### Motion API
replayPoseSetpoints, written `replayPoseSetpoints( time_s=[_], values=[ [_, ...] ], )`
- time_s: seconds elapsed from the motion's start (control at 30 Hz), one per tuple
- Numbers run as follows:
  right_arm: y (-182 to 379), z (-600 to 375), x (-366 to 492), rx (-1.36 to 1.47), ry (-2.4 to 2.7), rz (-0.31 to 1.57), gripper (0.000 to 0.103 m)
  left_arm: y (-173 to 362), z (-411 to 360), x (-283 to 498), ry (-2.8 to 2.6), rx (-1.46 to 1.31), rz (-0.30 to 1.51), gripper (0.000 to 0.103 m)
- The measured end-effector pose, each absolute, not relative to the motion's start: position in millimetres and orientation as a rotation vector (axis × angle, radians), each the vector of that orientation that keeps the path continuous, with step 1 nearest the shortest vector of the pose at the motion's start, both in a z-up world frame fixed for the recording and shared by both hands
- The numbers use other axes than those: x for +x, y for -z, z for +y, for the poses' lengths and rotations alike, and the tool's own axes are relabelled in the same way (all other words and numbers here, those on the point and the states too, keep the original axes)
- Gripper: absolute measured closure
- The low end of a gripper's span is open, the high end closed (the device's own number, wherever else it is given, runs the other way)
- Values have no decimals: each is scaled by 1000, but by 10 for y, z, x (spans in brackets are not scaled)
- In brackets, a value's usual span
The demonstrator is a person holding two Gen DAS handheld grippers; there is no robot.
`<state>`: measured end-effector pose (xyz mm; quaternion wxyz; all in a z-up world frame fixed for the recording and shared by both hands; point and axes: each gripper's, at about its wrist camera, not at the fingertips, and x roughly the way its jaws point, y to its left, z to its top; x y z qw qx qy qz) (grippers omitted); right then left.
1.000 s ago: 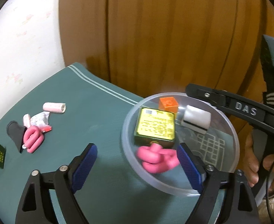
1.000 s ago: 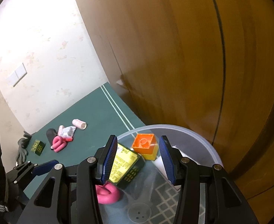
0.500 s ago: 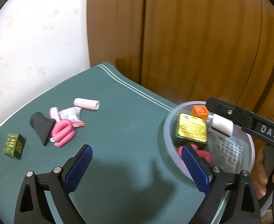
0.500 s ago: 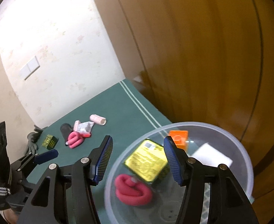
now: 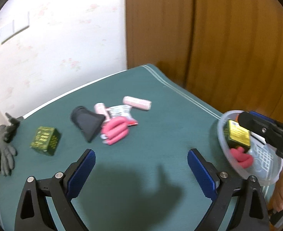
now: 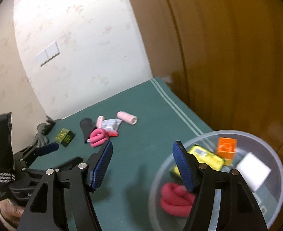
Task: Organize objects
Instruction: 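Move the right gripper to the pink curler beside the black nozzle and grasp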
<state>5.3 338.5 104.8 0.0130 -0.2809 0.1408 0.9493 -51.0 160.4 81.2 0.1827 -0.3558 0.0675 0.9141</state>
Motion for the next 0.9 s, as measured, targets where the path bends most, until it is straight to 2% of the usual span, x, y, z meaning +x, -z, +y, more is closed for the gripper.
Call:
replayPoseSetpoints(
  time_s=[0.13, 0.9],
  values=[
    [-999, 3194, -62, -911, -2987, 426, 32, -818, 1372, -567, -2630, -1009, 175, 4],
    [-561, 2379, -1099, -1209, -2997, 414, 31, -698, 356, -880, -2809, -1115, 64, 4]
  ],
)
